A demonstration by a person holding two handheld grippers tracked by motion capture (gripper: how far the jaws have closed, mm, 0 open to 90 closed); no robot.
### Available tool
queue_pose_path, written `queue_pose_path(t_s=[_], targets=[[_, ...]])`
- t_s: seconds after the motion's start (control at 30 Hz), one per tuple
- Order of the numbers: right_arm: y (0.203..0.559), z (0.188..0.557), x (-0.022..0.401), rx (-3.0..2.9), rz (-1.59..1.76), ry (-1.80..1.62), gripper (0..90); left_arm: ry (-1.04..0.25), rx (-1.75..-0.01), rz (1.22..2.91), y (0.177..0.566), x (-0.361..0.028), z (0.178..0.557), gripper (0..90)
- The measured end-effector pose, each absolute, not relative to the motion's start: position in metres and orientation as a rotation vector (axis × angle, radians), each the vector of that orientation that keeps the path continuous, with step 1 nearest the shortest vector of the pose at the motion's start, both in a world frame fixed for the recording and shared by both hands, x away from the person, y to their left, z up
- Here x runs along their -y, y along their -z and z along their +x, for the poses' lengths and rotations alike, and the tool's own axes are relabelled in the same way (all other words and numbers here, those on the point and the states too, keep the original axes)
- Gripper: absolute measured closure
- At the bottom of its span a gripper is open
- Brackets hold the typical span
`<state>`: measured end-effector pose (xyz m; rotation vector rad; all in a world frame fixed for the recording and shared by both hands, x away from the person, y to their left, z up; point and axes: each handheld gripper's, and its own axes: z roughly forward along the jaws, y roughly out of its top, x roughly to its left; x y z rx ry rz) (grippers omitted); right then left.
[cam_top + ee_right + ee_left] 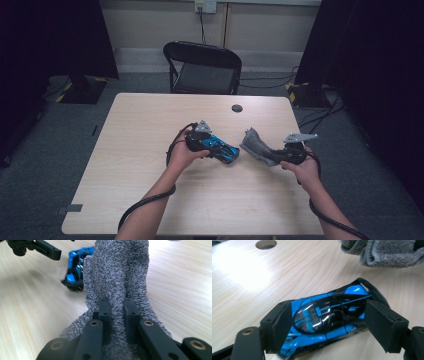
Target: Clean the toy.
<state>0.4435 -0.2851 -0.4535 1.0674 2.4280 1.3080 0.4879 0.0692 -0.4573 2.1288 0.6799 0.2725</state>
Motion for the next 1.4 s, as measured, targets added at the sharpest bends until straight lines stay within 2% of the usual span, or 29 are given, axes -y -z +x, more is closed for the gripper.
queue_pose_path(t_s=[0.43,0.77,1.13,1.4], targets=[[0.431,0.448,0.225,-2.497,0.902,-1.37,80.0,-0.348,-0.692,2.07,0.416,-0.131,0.462,22.2],[0.436,0.449,0.157,-2.611,0.742,-1.385,80.0,-0.404,-0.662,2.035,0.395,-0.16,0.445,20.6],[0.462,0.441,0.088,-2.763,0.573,-1.367,79.9,-0.382,-0.665,2.041,0.411,-0.178,0.431,20.3],[0.48,0.438,0.069,-2.822,0.515,-1.333,79.0,-0.346,-0.688,2.063,0.433,-0.184,0.428,20.8]])
